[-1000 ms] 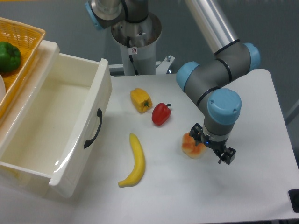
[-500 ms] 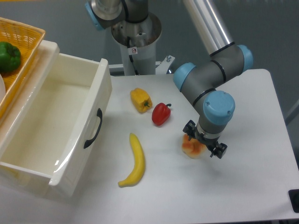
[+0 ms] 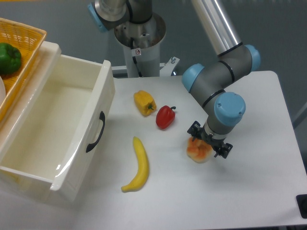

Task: Pick up the round bread
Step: 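Close the gripper on the bread roll and begin lifting, then raise the held bread roll up off the table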

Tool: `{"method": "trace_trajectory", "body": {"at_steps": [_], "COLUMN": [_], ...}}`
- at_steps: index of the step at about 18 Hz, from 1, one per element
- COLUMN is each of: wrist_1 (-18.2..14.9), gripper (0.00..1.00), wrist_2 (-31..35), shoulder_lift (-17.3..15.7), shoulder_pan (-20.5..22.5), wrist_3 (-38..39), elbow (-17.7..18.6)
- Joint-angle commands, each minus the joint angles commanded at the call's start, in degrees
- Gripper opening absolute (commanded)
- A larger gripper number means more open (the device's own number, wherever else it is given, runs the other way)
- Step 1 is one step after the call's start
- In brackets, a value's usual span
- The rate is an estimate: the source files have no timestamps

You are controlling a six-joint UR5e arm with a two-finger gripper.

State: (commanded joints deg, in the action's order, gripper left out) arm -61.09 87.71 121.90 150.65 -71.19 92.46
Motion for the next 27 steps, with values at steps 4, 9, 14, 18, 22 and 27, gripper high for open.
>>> {"method": "trace_trajectory", "body": {"at_steps": [4,9,14,18,22,27], "wrist_1": [0.3,0.3,0.1,-0.5,-1.3,-6.1], "gripper": [1.00,0.26,0.00,0.00,0.00,0.00], "wrist_2": [0.1,0.0,0.1,-0.3,-2.5,-3.1], "shoulder_lift": [0.4,0.1,-0.3,-0.4,-0.5,0.2], "shoulder_pan": [-0.1,0.1,0.2,0.0,0.3,0.4], "wrist_3": [-0.1,-0.9,-0.5,-0.3,-0.3,-0.6], "elbow": [0.8,0.6,-0.9,-4.5,-7.3,-11.9]}}
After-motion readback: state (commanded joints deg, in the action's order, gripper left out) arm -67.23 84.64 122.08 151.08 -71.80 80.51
